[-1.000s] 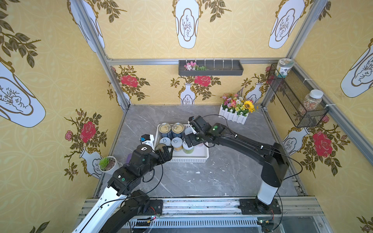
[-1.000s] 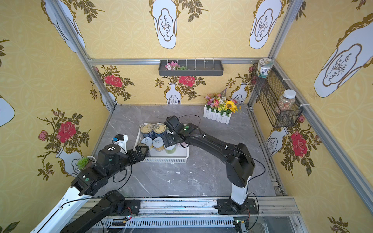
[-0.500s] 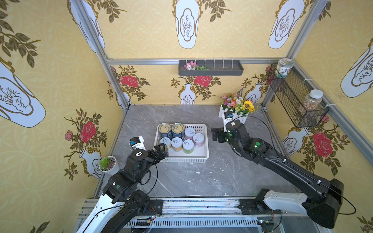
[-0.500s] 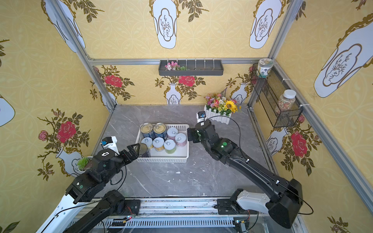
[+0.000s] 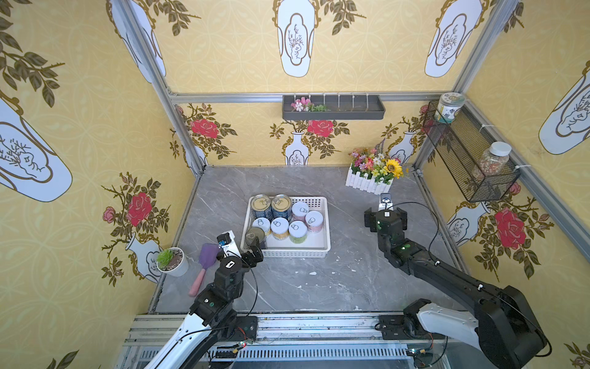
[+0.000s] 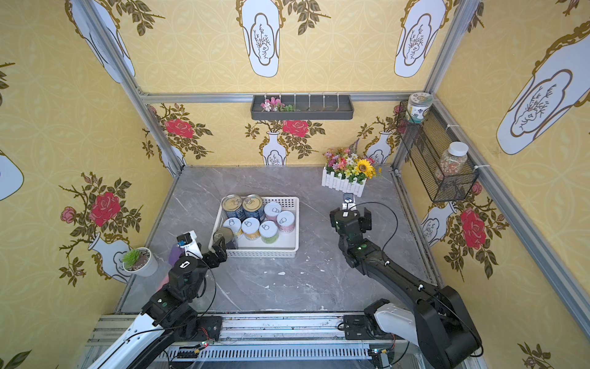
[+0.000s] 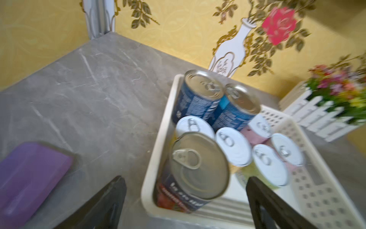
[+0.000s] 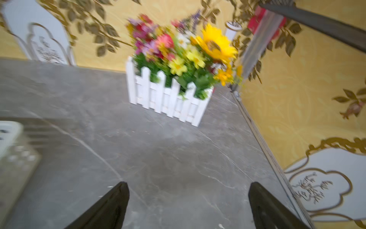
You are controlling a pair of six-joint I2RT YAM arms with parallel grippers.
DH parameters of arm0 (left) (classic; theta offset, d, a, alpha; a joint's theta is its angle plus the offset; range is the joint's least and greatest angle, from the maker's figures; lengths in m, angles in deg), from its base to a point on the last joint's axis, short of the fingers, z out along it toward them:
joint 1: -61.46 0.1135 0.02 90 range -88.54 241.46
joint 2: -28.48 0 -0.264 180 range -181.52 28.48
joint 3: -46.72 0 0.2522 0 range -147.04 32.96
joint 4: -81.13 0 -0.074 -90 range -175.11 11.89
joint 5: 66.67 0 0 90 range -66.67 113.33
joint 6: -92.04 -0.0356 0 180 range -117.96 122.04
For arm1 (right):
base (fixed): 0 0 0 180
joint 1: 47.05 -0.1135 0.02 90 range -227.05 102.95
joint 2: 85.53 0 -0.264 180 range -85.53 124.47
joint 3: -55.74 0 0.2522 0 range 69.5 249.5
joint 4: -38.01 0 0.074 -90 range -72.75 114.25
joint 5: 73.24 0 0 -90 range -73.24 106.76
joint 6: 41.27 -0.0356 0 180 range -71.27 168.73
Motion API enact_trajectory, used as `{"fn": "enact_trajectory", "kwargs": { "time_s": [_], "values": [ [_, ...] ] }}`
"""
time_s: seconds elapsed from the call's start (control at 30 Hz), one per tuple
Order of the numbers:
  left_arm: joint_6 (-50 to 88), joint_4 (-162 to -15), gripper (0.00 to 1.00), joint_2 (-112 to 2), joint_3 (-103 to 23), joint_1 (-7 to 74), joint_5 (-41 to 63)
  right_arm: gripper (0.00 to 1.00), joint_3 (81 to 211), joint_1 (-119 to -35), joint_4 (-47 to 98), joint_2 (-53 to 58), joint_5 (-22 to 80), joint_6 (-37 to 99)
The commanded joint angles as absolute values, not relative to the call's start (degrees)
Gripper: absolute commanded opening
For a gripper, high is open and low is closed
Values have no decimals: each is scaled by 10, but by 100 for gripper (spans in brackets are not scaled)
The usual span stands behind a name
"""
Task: Put the canned food in the basket
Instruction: Reset both arms
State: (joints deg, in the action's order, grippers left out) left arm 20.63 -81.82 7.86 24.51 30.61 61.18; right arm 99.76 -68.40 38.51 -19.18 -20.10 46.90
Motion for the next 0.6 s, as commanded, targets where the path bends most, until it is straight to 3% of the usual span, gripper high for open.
{"fn": "enact_trajectory", "kwargs": {
  "time_s": [0.0, 0.13, 0.2, 0.33, 0.43, 0.5, 0.57],
  "values": [
    [126, -1022, 100, 67, 265, 306, 707, 97, 964, -607, 468, -170, -129, 425],
    [-1, -1292, 100, 21, 371, 311, 788, 97, 964, -562, 513, -121, -104, 419],
    [-42, -1439, 100, -55, 426, 347, 766, 97, 966, -562, 528, -111, -90, 431],
    [9, -1442, 100, -222, 358, 479, 652, 97, 934, -566, 607, -115, -129, 455],
    [27, -1469, 100, -331, 312, 516, 615, 97, 924, -558, 634, -115, -141, 456],
    [47, -1560, 100, -409, 328, 563, 508, 97, 949, -538, 570, -114, -128, 430],
    [31, -1637, 100, -484, 325, 563, 516, 97, 982, -521, 492, -103, -112, 403]
  ]
}}
